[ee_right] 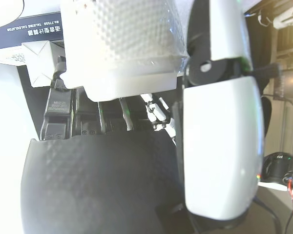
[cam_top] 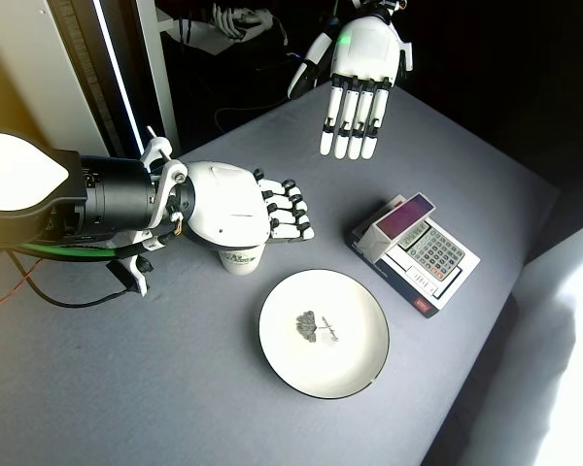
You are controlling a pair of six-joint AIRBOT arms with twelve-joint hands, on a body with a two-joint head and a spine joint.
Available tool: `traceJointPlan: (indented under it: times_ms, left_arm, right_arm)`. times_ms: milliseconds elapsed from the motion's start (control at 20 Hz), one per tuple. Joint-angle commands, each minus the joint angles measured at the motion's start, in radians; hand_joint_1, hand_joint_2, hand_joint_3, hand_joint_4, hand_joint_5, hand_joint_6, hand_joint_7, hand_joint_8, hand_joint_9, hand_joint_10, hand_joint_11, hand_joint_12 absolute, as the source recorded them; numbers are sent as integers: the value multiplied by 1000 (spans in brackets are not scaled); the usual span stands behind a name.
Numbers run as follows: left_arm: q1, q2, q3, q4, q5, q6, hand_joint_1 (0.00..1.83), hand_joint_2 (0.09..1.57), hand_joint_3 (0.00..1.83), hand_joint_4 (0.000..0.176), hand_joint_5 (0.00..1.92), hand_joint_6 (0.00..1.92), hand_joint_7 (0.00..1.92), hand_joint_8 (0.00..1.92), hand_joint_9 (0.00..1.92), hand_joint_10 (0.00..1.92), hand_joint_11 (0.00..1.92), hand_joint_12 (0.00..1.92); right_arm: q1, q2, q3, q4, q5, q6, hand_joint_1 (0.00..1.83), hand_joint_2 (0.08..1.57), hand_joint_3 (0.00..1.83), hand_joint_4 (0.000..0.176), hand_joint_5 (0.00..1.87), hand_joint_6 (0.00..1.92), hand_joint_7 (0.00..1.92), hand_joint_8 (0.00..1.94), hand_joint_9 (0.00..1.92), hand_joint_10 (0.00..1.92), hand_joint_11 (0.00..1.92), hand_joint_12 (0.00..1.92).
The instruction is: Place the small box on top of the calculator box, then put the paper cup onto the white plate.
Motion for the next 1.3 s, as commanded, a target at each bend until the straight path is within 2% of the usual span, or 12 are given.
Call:
traceJointPlan:
  times_ms: [0, 50, 150, 250, 300, 450, 500, 550, 600, 750, 900, 1250]
  left_arm:
    - [-6, 12, -7, -38, -70, -4, 24, 1162, 1, 0, 246, 3, 273, 6, 232, 6, 0, 490]
    - [-6, 12, -8, -42, -67, -4, 13, 1166, 2, 0, 229, 1, 257, 4, 217, 2, 0, 456]
    - [-7, 12, -9, -49, -62, -4, 0, 1167, 1, 0, 246, 5, 270, 5, 233, 6, 0, 497]
    - [-7, 12, -8, -51, -60, -4, 20, 1170, 1, 0, 266, 6, 287, 8, 249, 7, 0, 519]
    - [-7, 12, -8, -52, -60, -4, 32, 1172, 0, 0, 280, 6, 298, 7, 261, 7, 0, 555]
    - [-7, 12, -7, -54, -60, -4, 0, 1178, 3, 0, 279, 2, 310, 7, 273, 8, 0, 573]
    - [-8, 12, -8, -55, -58, -4, 0, 1184, 3, 0, 285, 3, 316, 6, 280, 7, 0, 595]
    - [-8, 12, -8, -56, -57, -4, 0, 1193, 7, 0, 294, 6, 322, 8, 286, 9, 0, 599]
    - [-9, 12, -8, -56, -56, -4, 0, 1197, 6, 0, 310, 8, 337, 9, 301, 10, 0, 625]
    - [-9, 12, -8, -57, -56, -4, 0, 1212, 3, 0, 313, 1, 344, 2, 308, 3, 0, 615]
    - [-11, 12, -10, -59, -56, -4, 5, 1219, 2, 0, 337, 5, 366, 6, 326, 6, 0, 666]
    - [-13, 11, -13, -56, -52, -4, 0, 1227, 0, 0, 351, 5, 386, 4, 347, 3, 0, 707]
  right_arm:
    - [2, 10, 3, 28, 48, -4, 1082, 944, 0, 0, 0, 0, 0, 0, 0, 0, 0, 345]
    - [2, 11, 4, 26, 48, -17, 1145, 948, 0, 0, 0, 0, 0, 0, 0, 0, 0, 438]
    - [2, 12, 5, 18, 48, -35, 1246, 964, 1, 0, 124, 30, 134, 25, 169, 52, 0, 942]
    - [2, 13, 6, 16, 48, -47, 1309, 963, 0, 0, 280, 23, 335, 16, 351, 57, 0, 1230]
    - [2, 13, 6, 15, 48, -50, 1320, 973, 3, 0, 318, 22, 386, 15, 404, 58, 0, 1298]
    - [2, 13, 6, 15, 48, -50, 1495, 1027, 9, 0, 665, 47, 723, 27, 695, 78, 294, 1249]
    - [2, 13, 6, 15, 48, -50, 1764, 1054, 0, 0, 833, 77, 867, 46, 818, 100, 622, 1436]
    - [2, 13, 6, 15, 48, -50, 1538, 1145, 0, 0, 837, 951, 896, 784, 740, 1016, 742, 1570]
    - [2, 13, 6, 15, 49, -51, 1493, 1152, 0, 0, 848, 1130, 907, 965, 720, 1181, 761, 1591]
    - [2, 13, 6, 15, 49, -51, 1482, 1154, 0, 0, 839, 1152, 911, 1005, 731, 1237, 774, 1619]
    - [3, 13, 6, 32, 42, -64, 1484, 1141, 0, 0, 863, 1086, 936, 967, 801, 1173, 765, 1630]
    - [35, 14, 49, 251, 65, -118, 1488, 1113, 2, 0, 926, 997, 998, 898, 848, 1075, 794, 1580]
